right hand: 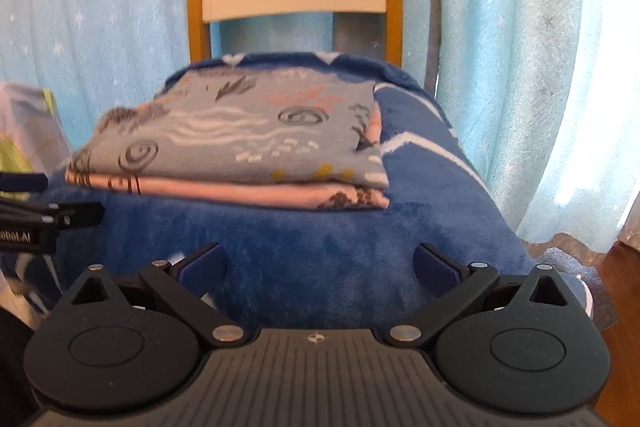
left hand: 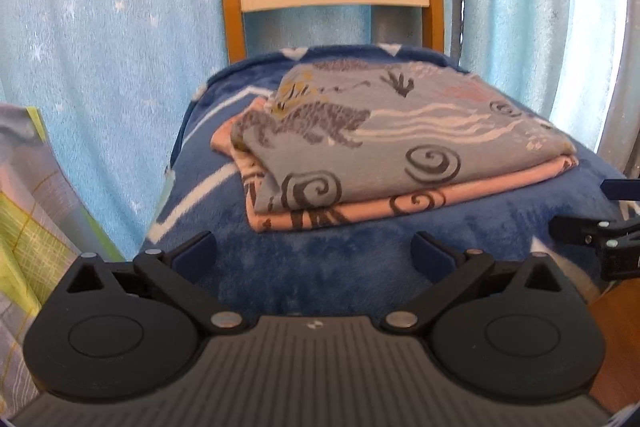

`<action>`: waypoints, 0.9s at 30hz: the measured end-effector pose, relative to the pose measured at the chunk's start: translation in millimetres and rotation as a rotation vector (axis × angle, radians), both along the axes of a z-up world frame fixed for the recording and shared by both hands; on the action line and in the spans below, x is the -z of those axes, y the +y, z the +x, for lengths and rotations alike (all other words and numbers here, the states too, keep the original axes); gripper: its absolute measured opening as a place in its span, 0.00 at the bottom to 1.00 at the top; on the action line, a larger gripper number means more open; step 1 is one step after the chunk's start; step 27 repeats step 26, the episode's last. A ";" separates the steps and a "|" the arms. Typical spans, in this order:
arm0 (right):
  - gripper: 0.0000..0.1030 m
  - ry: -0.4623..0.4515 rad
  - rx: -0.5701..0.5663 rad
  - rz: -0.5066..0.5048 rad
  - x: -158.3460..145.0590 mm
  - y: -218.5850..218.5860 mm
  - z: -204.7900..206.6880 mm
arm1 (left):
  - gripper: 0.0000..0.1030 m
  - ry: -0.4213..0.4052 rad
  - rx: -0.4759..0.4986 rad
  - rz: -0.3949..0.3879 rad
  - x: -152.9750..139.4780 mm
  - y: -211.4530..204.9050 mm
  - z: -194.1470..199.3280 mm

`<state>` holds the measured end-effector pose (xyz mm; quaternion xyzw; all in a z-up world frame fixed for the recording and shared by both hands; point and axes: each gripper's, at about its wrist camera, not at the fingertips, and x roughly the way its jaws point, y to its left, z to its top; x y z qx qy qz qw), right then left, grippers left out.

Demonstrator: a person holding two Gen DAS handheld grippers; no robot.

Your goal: Fold clothes

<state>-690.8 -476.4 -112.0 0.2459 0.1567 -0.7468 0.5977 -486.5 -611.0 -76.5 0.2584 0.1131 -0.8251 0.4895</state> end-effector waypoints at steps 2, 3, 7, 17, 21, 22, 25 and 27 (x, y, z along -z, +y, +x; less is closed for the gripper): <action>1.00 0.004 0.007 0.019 1.7 -4.3 -0.8 | 0.99 -0.003 0.006 0.013 0.5 -2.2 -3.6; 1.00 0.010 0.005 0.025 2.8 -5.8 -0.6 | 0.99 -0.007 0.009 0.025 1.7 -3.7 -5.4; 1.00 0.029 0.005 0.029 6.0 -7.7 1.8 | 1.00 -0.017 0.008 0.054 7.1 -7.3 -8.3; 1.00 0.035 0.006 0.021 10.3 -7.2 2.6 | 1.00 -0.003 -0.002 0.069 8.2 -11.1 -7.6; 1.00 0.031 0.008 0.024 10.3 -7.5 2.2 | 1.00 -0.004 -0.003 0.066 8.4 -11.4 -7.9; 1.00 0.031 0.008 0.025 10.3 -7.6 2.2 | 1.00 -0.004 -0.002 0.065 8.4 -11.4 -7.9; 1.00 0.035 0.009 0.024 10.7 -7.8 2.9 | 1.00 -0.005 0.000 0.063 8.6 -11.4 -7.8; 1.00 0.035 0.009 0.023 10.9 -7.8 3.0 | 1.00 -0.005 0.000 0.062 8.7 -11.2 -7.8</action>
